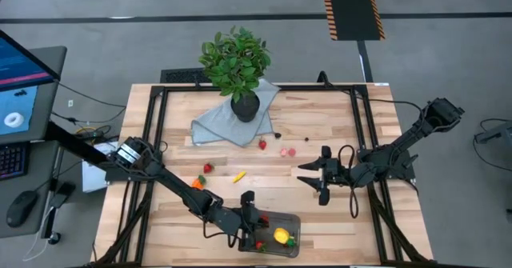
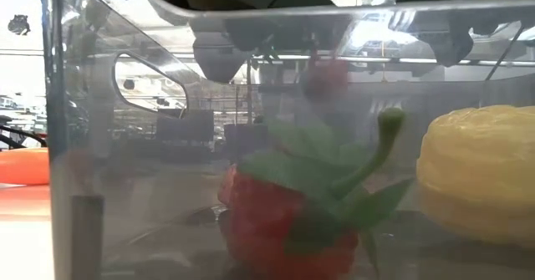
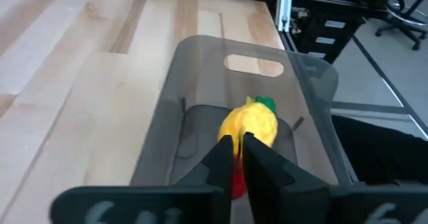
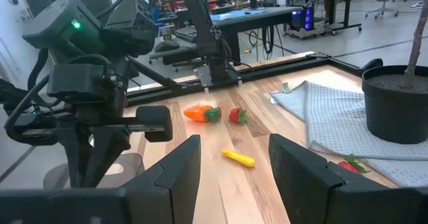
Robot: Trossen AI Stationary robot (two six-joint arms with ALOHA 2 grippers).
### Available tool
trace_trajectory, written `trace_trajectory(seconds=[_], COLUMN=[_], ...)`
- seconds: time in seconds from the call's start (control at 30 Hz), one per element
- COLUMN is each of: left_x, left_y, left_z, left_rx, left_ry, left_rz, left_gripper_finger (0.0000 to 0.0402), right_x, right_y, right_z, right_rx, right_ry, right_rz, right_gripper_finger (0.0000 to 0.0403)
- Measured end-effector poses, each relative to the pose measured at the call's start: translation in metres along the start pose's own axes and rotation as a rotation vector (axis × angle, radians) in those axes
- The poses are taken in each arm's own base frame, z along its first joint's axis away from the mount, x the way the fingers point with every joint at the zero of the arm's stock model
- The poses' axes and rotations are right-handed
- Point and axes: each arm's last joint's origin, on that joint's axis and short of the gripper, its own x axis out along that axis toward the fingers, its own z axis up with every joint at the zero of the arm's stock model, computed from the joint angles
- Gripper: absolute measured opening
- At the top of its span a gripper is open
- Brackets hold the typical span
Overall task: Pick and placing Produce into tupperware
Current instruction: Put the red cherry into the black bin, then put the pink peach into the black bin
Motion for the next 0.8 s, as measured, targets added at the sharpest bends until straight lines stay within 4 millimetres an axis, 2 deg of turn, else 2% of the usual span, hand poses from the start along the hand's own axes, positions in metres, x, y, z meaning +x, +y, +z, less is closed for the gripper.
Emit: trace_trajectory(seconds=[0.23, 0.4, 0.67, 0.8], left_x=[0.0, -0.004, -0.018, -0.03], left_y=[0.0, -0.008, -0.016, -0.008], left_z=[0.0, 0.005, 0.027, 0.039], left_rx=[0.008, 0.069, 0.205, 0.275], left_ry=[-0.01, -0.119, -0.19, -0.228], left_rz=[0.009, 0.105, -0.053, -0.174], left_gripper_finger=[0.0123, 0.0169, 0.0176, 0.0167], right_x=[0.0, 0.002, 0.005, 0.005], right_y=[0.0, -0.003, -0.007, -0.008], right_z=[0.0, 0.0, 0.0, 0.0], right_rx=[0.016, 0.052, 0.062, 0.061], right_ry=[0.001, 0.004, 0.009, 0.009], right_rz=[0.0, -0.018, -0.044, -0.046], right_gripper_finger=[0.0201, 0.0201, 0.0201, 0.0201])
